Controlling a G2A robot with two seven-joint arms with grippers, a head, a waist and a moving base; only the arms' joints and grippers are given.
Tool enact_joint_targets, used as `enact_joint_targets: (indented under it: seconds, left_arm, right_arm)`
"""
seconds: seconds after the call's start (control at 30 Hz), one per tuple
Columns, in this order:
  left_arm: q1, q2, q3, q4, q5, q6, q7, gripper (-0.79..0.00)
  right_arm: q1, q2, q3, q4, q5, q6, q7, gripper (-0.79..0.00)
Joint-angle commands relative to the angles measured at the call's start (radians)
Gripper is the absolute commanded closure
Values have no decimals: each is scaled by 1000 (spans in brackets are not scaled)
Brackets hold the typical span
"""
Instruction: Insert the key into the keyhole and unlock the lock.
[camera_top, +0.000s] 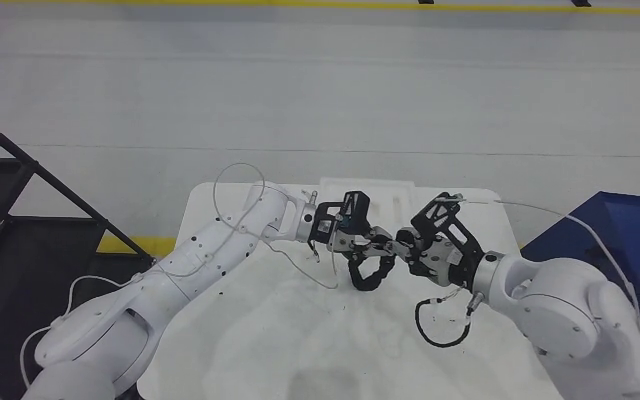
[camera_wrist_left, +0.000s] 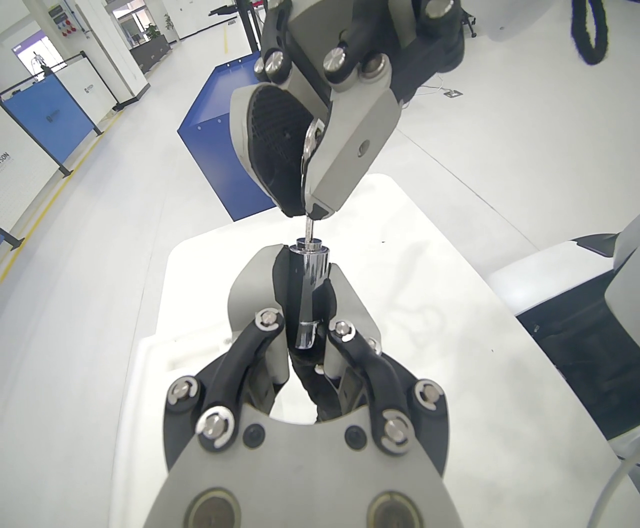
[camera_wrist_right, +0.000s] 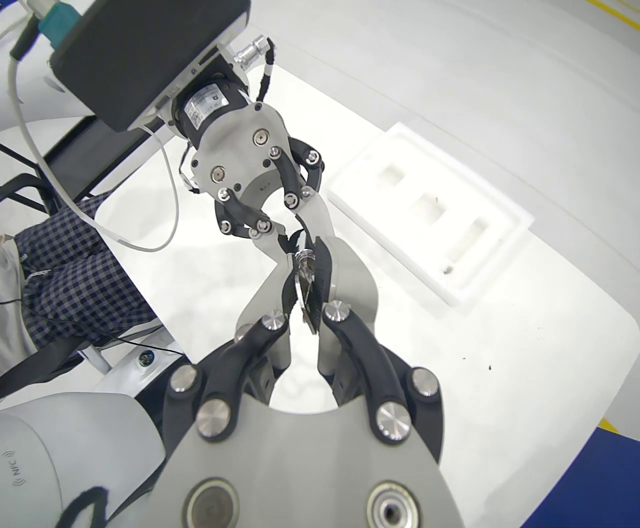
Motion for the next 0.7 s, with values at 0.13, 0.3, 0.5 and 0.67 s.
enact_joint_targets:
  seconds: [0.13, 0.3, 0.5, 0.67]
  left_arm:
    - [17, 5, -24, -11, 9, 0, 13, 0]
    - [43, 12, -53, -13, 7, 0, 52, 0]
    - [73, 18, -93, -20, 22, 8, 95, 0]
    - [85, 18, -116, -39, 54, 21, 106, 0]
  right_arm:
    - [-26, 3, 40, -7, 32, -47, -49, -785]
    - [-79, 10, 106, 1, 20, -184, -129, -785]
    - [-160, 16, 168, 80, -5, -353, -266, -785]
    - [-155, 14, 128, 181, -33, -477, -327, -785]
